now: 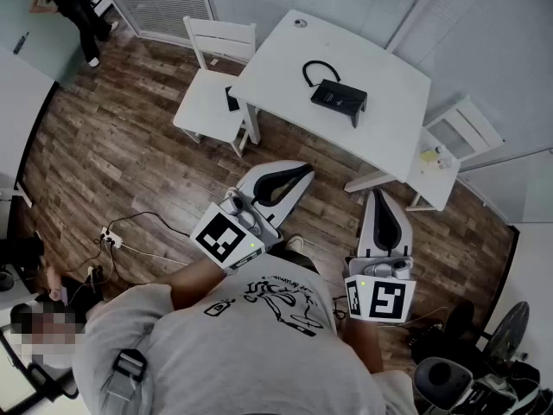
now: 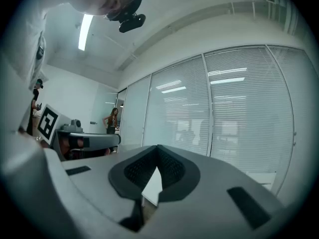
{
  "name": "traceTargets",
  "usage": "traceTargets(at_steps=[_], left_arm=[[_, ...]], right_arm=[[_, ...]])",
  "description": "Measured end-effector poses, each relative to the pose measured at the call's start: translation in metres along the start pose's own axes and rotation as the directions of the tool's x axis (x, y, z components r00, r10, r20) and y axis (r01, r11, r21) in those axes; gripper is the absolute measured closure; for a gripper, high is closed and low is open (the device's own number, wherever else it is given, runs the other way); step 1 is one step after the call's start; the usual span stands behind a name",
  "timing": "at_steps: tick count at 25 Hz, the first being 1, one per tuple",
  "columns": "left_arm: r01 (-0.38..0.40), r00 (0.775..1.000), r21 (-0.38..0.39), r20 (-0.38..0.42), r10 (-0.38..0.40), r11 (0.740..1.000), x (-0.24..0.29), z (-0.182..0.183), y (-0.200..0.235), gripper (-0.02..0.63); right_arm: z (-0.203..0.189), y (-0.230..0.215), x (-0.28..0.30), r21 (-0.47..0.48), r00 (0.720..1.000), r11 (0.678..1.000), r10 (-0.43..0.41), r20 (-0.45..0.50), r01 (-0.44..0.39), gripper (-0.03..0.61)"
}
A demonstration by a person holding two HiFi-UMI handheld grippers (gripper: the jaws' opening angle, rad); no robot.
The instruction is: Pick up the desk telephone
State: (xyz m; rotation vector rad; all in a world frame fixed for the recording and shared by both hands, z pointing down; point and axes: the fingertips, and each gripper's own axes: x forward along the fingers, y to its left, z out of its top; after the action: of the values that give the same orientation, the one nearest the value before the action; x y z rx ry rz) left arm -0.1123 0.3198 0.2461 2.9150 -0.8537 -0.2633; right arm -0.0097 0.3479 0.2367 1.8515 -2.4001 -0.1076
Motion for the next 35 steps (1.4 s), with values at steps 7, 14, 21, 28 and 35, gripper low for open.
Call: traceTargets(at_steps=[7,14,21,28,35], left_arm=[[0.003,1.0,-0.001,0.006,-0.003,1.0,-0.006,0.003,0.024,0.609],[0.02,1.0,-0.021,-0.015,-0.02,1.0,-0.013,-0.004,0.051,0.609],[0.018,0.999,-0.027,-0.037,-0.019,0.999,0.0,-0.013,0.069,0.609],[0.016,0.998,-0.037,-0.064,-0.018,0.999,0.046,-0.032,0.085,0.61],[0.022,0.996,-0.044,-0.086,-0.026,0.999,0.128,-0.045,0.109,0.611]], right_arm=[[0.005,0.014,0.021,0.013,1.0,1.0,0.0,0.016,0.0,0.572],[0.0,0.027,0.043,0.008,1.0,1.0,-0.024,0.001,0.024,0.572],[-0.008,0.019,0.063,0.024,1.0,0.999,-0.03,-0.007,0.03,0.572],[-0.025,-0.021,0.092,0.041,0.999,0.999,-0.033,-0.006,0.033,0.572],[-0.037,-0.09,0.136,0.066,0.999,0.997,-0.039,-0.004,0.039,0.572]])
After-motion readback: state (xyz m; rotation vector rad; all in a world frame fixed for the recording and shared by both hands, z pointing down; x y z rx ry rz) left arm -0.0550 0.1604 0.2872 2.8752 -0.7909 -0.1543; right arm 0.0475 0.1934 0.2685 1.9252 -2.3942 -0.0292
